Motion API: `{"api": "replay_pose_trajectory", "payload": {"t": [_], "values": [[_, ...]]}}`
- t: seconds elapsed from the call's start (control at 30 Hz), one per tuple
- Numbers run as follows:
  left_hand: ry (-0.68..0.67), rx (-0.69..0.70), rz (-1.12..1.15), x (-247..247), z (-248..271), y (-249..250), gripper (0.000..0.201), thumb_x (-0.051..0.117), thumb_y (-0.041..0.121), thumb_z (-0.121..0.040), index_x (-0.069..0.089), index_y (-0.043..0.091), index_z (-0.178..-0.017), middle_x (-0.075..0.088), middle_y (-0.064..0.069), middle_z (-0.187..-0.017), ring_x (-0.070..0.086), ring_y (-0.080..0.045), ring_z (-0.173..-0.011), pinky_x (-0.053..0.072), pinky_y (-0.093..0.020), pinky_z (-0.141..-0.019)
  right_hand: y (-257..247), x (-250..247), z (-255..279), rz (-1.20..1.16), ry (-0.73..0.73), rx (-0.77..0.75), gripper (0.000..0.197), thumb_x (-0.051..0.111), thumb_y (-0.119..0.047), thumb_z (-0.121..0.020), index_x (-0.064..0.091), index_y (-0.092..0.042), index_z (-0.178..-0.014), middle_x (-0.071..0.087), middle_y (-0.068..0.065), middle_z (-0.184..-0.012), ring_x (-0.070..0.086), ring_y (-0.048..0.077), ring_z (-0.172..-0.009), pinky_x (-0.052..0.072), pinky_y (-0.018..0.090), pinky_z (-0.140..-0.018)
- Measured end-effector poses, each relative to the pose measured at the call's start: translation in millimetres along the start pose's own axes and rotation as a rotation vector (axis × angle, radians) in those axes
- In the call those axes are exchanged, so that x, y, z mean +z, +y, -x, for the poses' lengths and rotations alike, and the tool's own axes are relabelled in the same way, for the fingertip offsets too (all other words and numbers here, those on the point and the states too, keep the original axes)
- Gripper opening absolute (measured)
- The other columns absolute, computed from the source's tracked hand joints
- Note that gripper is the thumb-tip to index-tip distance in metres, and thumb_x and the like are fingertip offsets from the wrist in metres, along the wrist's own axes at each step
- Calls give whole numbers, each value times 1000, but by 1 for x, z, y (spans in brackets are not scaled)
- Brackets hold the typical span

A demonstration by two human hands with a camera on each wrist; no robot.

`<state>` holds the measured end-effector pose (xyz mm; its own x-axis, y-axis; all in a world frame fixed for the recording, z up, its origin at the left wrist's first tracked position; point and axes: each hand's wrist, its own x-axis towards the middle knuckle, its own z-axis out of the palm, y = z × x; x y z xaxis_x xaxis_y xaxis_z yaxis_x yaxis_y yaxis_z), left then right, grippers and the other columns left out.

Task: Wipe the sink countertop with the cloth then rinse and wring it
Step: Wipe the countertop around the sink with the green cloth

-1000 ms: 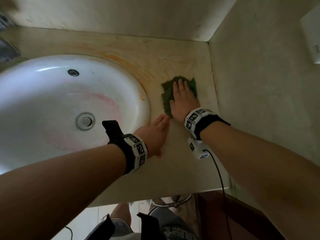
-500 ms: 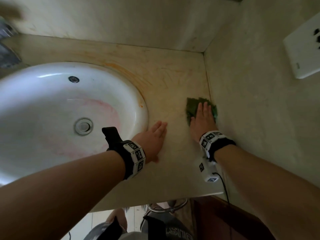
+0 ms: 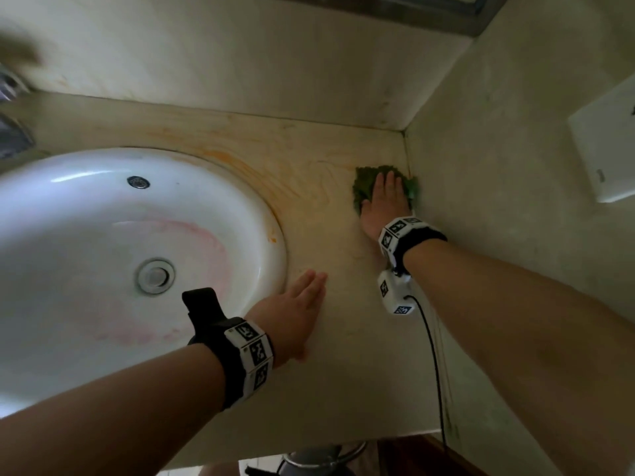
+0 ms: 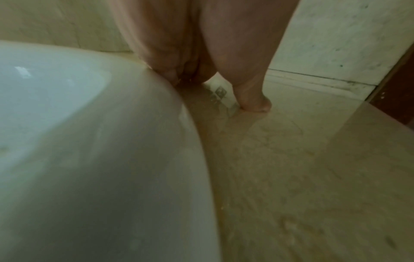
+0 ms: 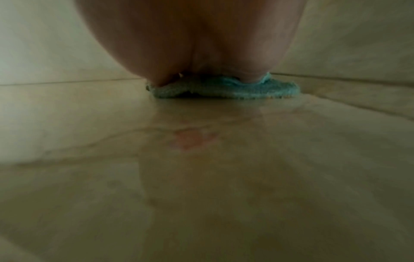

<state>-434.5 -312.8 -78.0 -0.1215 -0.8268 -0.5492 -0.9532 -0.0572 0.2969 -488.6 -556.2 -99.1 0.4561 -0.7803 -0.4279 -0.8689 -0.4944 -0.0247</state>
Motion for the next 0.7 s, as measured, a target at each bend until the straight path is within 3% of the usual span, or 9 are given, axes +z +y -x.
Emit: {"api": "replay_pose_trajectory", "payload": {"t": [0.2,0.37,0.53,0.7], "values": [[7,-15,-15,1,0,1,112,73,37,-81,-7,6,-152,-24,-4,-158,-12,-22,-148,27,-38,-114,-42,13,25,108,-23,-261,64,26,-30,-101,-7,-11,-153,-12,10,-161,-8,27,-148,2,39,-122],[-14,-23,-37,2,1,0,116,76,38,-77,-6,4,-152,-20,-6,-159,-9,-24,-148,31,-41,-114,-26,34,71,167,-39,-387,64,28,-30,-101,-6,-13,-153,-11,6,-161,-9,23,-148,5,38,-122],[-17,-16,-82,-4,0,0,115,72,46,-79,-5,1,-151,-18,-9,-159,-7,-26,-148,29,-43,-115,4,47,108,154,-74,-251,64,26,-30,-102,-9,-12,-152,-16,6,-160,-13,23,-148,1,37,-122],[27,-19,-126,-12,-10,-1,116,67,55,-79,-4,-3,-150,-11,-13,-160,-2,-28,-148,17,-39,-119,29,39,88,92,-56,-58,66,27,-30,-102,-9,-6,-152,-15,12,-160,-11,27,-148,-3,35,-121]]}}
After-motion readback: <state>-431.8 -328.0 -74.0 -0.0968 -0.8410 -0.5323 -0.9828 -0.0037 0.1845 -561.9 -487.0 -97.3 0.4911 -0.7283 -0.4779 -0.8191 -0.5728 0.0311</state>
